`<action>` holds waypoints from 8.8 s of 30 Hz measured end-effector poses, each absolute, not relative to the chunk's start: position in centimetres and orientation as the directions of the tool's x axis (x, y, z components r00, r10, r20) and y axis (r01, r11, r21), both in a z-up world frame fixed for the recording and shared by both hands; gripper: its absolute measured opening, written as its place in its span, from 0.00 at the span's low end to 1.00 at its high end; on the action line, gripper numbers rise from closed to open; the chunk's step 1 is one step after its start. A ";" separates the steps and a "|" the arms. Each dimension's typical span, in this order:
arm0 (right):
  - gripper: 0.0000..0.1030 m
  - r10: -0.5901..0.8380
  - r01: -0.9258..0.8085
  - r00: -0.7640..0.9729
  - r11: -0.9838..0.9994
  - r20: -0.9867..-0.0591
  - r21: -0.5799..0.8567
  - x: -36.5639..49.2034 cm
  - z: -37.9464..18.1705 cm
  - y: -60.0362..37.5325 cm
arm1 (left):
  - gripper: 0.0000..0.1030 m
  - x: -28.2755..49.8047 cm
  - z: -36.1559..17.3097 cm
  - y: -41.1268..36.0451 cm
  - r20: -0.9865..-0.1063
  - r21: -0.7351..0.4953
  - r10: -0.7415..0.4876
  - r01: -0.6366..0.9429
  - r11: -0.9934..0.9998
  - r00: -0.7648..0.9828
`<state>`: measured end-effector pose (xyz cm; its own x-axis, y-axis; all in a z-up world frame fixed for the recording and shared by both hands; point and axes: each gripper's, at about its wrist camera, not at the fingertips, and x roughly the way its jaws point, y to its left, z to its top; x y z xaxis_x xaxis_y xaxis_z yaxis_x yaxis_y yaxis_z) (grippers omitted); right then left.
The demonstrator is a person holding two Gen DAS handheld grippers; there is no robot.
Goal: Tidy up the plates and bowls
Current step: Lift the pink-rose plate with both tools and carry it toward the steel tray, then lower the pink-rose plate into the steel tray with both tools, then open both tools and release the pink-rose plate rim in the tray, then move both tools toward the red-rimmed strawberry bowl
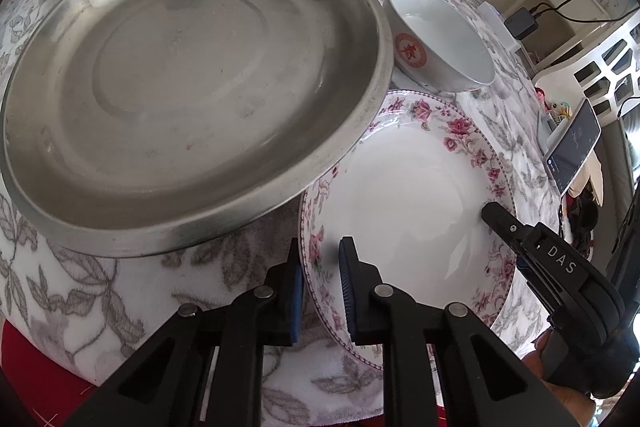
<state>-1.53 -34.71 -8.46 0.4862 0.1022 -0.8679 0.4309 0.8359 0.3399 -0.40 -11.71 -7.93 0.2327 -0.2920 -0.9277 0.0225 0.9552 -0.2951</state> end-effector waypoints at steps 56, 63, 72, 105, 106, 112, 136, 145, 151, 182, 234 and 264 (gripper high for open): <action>0.22 0.081 0.387 0.680 0.804 -0.729 0.451 -5.8 -1.8 -36.3 | 0.17 -1.8 -1.4 -14.0 -0.830 -0.303 -0.366 0.209 0.930 0.422; 0.22 0.098 0.353 0.699 0.814 -0.708 0.461 -5.4 -0.7 -34.7 | 0.17 -1.4 0.3 -12.1 -0.794 -0.330 -0.389 0.206 0.921 0.467; 0.22 0.123 0.321 0.705 0.823 -0.699 0.468 -4.4 0.0 -32.3 | 0.17 -0.6 1.1 -9.8 -0.779 -0.338 -0.382 0.181 0.924 0.496; 0.22 0.222 0.134 0.633 0.912 -0.742 0.387 3.8 -0.1 -19.2 | 0.17 4.2 -0.1 3.7 -0.797 -0.400 -0.291 -0.102 0.911 0.529; 0.22 0.222 0.132 0.627 0.914 -0.747 0.383 4.1 -0.3 -19.0 | 0.17 4.3 -0.3 3.9 -0.799 -0.402 -0.292 -0.106 0.909 0.525; 0.22 0.223 0.108 0.598 0.930 -0.770 0.352 5.6 -1.4 -17.9 | 0.17 5.7 -1.5 4.7 -0.818 -0.398 -0.278 -0.146 0.905 0.504; 0.22 0.207 0.104 0.547 0.945 -0.811 0.311 8.1 -3.9 -17.3 | 0.17 8.4 -4.4 4.3 -0.871 -0.331 -0.219 -0.195 0.923 0.440; 0.22 0.179 0.085 0.540 0.961 -0.822 0.265 8.1 -4.1 -16.9 | 0.19 8.6 -5.4 4.3 -0.893 -0.306 -0.209 -0.196 0.932 0.398; 0.22 0.164 0.075 0.540 0.968 -0.826 0.241 8.0 -4.2 -16.6 | 0.22 8.9 -5.6 3.8 -0.897 -0.274 -0.183 -0.181 0.945 0.402; 0.23 0.169 0.064 0.562 0.967 -0.810 0.246 7.3 -3.3 -17.0 | 0.40 8.9 -4.5 3.9 -0.880 -0.287 -0.195 -0.157 0.945 0.433; 1.00 0.023 0.153 0.604 0.978 -0.797 0.144 7.3 -2.5 -18.4 | 0.94 8.8 -1.6 4.0 -0.841 -0.059 0.066 -0.213 0.975 0.537; 1.00 0.017 0.155 0.692 0.973 -0.722 0.172 13.4 -0.8 -19.3 | 0.94 16.7 1.6 1.7 -0.728 -0.167 -0.015 -0.156 0.973 0.686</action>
<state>13.36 -19.26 -0.79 0.6916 0.0170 -0.7221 0.1554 0.9728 0.1717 16.68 1.69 1.60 0.6855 -0.0153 -0.7279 -0.1561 0.9734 -0.1675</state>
